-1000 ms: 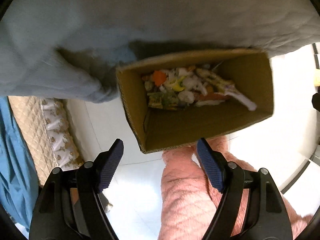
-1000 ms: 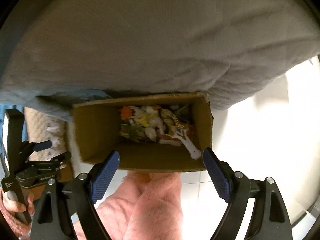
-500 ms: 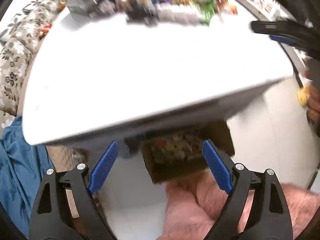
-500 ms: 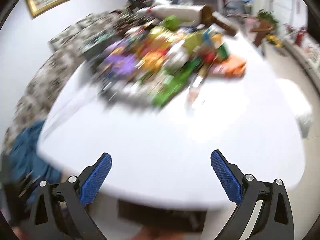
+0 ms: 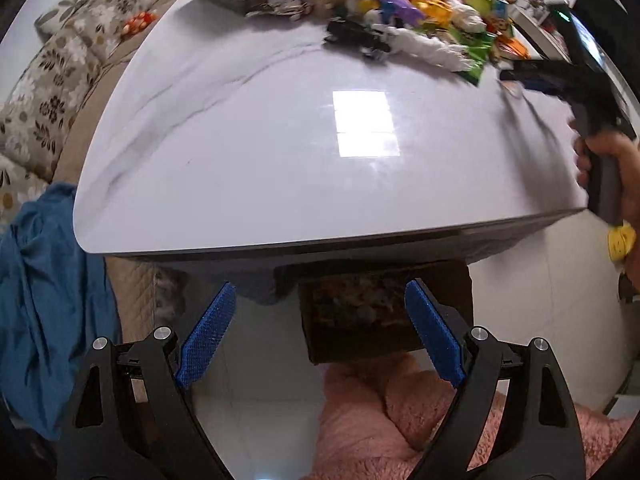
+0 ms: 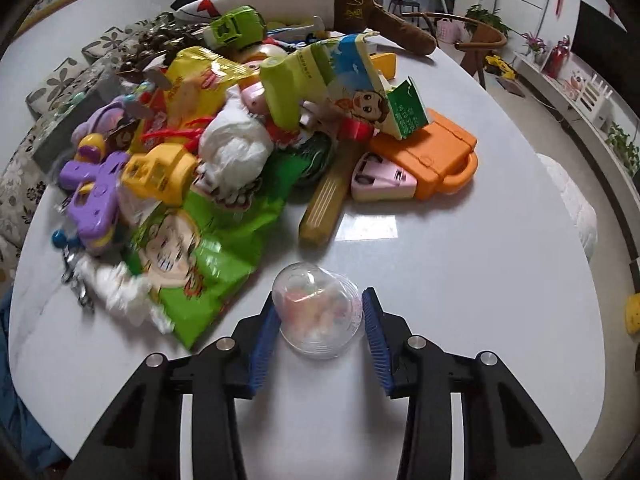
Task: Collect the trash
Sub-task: 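Grasp the clear plastic capsule with the right gripper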
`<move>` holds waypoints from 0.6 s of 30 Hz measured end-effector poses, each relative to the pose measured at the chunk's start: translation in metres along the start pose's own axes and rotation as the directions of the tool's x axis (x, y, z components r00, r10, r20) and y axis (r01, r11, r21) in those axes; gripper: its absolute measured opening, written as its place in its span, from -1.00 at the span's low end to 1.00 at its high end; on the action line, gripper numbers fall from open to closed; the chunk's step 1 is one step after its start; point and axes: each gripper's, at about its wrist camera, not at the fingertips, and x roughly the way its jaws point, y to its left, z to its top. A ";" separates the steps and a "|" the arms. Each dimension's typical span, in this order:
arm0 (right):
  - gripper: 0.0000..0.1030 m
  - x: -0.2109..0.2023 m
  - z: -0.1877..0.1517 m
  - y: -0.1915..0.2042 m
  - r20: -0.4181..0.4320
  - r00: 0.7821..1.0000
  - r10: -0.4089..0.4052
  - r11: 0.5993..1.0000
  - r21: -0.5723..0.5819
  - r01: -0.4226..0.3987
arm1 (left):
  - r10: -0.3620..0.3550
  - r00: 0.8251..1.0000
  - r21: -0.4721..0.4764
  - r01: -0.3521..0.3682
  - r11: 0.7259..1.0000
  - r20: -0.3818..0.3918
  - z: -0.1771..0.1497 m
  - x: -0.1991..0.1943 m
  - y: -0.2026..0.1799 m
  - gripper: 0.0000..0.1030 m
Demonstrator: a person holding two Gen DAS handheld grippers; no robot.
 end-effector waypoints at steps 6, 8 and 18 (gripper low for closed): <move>-0.20 -0.052 -0.051 -0.014 0.013 0.995 0.098 0.995 0.018 -0.098 | -0.012 0.999 -0.053 0.010 0.999 -0.033 0.033 0.019 -0.001 0.64; -0.20 -0.064 -0.068 -0.018 0.011 0.993 0.118 0.993 0.012 -0.118 | -0.018 1.000 -0.051 0.016 0.999 -0.024 0.057 0.030 -0.006 0.64; -0.19 -0.114 -0.099 -0.026 0.045 0.985 0.169 0.984 0.052 -0.172 | -0.051 0.999 -0.025 0.051 0.998 -0.006 0.198 0.090 -0.033 0.64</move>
